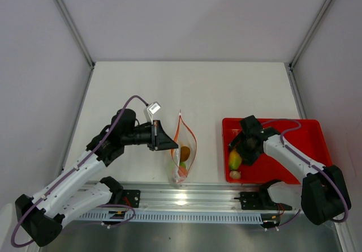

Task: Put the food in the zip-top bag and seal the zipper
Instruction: Pick up the fake fruit from the bin, then place the fake fruit in the zipper food storage bag.

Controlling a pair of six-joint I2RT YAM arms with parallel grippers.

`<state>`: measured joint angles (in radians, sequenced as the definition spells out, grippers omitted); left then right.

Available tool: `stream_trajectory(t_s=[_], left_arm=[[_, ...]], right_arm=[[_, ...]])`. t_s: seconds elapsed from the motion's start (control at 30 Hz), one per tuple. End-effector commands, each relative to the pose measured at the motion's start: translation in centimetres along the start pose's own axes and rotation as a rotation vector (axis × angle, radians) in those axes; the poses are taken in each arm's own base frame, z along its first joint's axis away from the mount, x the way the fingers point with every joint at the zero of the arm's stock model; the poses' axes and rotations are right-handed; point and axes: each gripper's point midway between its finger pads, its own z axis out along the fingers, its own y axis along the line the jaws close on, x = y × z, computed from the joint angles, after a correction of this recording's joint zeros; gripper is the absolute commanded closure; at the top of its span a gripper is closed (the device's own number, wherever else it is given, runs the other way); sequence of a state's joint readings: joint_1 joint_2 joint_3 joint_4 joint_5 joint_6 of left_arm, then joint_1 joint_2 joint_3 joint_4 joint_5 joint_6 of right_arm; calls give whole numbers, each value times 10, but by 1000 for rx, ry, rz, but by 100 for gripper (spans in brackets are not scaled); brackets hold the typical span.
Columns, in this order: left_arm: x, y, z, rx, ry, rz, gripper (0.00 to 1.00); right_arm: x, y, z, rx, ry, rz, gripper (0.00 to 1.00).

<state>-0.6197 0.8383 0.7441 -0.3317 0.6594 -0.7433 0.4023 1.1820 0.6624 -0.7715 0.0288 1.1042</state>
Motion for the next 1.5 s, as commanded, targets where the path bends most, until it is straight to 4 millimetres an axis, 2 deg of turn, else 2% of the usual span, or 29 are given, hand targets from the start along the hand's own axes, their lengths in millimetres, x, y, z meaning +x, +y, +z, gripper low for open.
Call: stream_trajectory(t_s=[0.0, 0.03, 0.13, 0.2, 0.3, 0.33, 0.4, 0.5, 0.57, 0.73, 0.87, 0.9, 0.97, 1.0, 1.1, 1.13, 1.2, 1.23, 1.33, 1.37, 1.47], left_arm=[[-2, -7, 1, 25, -3, 12, 99], [-3, -7, 0, 27, -4, 13, 99], [-2, -7, 0, 27, -4, 14, 99], [-2, -7, -1, 25, -4, 13, 99], [-1, -7, -1, 26, -3, 13, 99], [-1, -6, -1, 22, -4, 11, 100], [-2, -7, -1, 24, -6, 12, 99], [-2, -6, -1, 24, -6, 12, 99], [-2, -6, 0, 22, -4, 11, 100], [-2, -5, 1, 24, -1, 10, 99], [-2, -7, 0, 26, -3, 13, 99], [-2, -6, 0, 24, -4, 11, 99], [-1, -6, 0, 25, -3, 10, 99], [-1, -6, 0, 26, -1, 10, 99], [-1, -5, 1, 26, -1, 7, 99], [-1, -6, 1, 29, -2, 6, 99], [-2, -6, 1, 30, -3, 6, 99], [-2, -7, 1, 30, -5, 8, 100], [-2, -6, 1, 27, -2, 5, 99], [-2, -6, 1, 28, -3, 6, 99], [-2, -5, 2, 29, -1, 2, 99]], right_arm=[[-1, 7, -4, -45, -10, 6, 26], [-1, 7, -4, -49, -8, 6, 33], [-1, 6, -4, -48, -15, 8, 42], [-1, 6, -4, -45, -14, 7, 43], [-4, 6, -7, -47, -28, 1, 56], [-6, 2, -8, -35, -42, 1, 66], [-11, 1, -12, -27, -69, -2, 74], [-20, -1, -22, -24, -121, -8, 97], [-27, 1, -33, -44, -159, -17, 100], [-42, 14, -63, -158, -262, -80, 100], [-51, 36, -106, -370, -378, -205, 100], [-47, 50, -118, -458, -376, -261, 100], [-43, 63, -142, -568, -406, -393, 100], [-31, 75, -154, -659, -372, -451, 100], [-16, 97, -188, -824, -362, -588, 100], [-3, 107, -205, -927, -331, -645, 100], [6, 117, -232, -1046, -341, -713, 100], [14, 122, -254, -1141, -354, -755, 100], [26, 129, -304, -1319, -418, -827, 100], [36, 129, -321, -1386, -406, -873, 100], [58, 131, -350, -1538, -372, -957, 100]])
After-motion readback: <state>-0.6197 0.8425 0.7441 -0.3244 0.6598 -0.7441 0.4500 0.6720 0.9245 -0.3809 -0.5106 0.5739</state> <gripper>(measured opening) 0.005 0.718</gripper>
